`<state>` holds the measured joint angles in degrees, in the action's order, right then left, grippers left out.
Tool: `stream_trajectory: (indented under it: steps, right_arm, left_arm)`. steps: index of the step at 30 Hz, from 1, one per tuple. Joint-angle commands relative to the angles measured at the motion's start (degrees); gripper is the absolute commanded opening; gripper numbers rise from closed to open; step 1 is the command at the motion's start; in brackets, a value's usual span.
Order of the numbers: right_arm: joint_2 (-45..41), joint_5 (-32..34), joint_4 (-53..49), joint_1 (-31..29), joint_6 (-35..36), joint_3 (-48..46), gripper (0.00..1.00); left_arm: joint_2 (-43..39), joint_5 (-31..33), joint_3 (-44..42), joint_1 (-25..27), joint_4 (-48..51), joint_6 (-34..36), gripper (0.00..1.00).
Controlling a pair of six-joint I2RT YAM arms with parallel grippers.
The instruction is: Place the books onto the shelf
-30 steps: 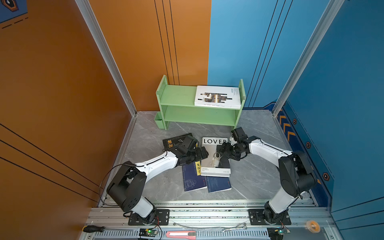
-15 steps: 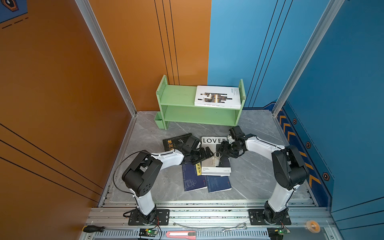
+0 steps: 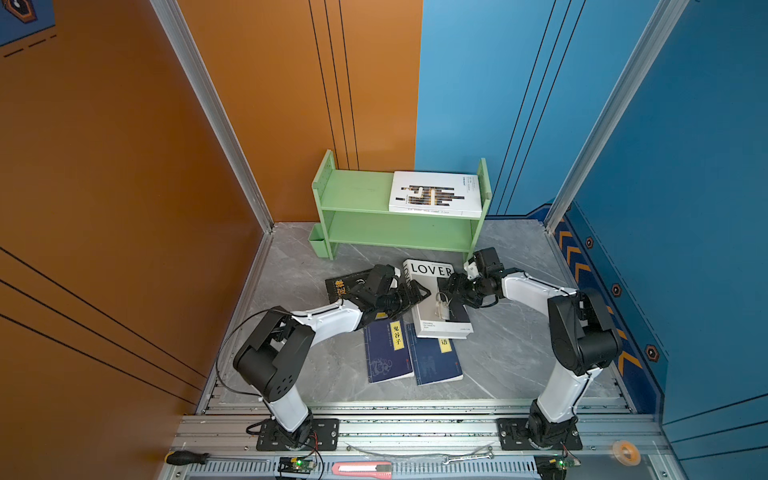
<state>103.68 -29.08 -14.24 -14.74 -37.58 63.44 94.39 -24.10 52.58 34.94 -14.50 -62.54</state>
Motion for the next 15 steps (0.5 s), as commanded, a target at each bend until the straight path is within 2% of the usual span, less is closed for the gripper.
stream_trajectory:
  steps: [1,9,15]
  right_arm:
    - [0.31,-7.43,0.94,-0.84,-1.38,-2.67,0.81]
    - [0.91,-12.28,4.54,-0.74,-2.4,-3.81,0.81]
    - [0.4,-13.12,5.58,-0.29,-2.71,-5.0,0.82]
  left_arm:
    - [-3.95,-3.24,-0.15,2.08,-11.25,-1.91,0.93]
    - [-1.02,-0.7,1.59,5.7,-14.06,-4.12,0.92]
    - [0.45,1.82,3.14,6.67,-14.06,-4.58,0.91]
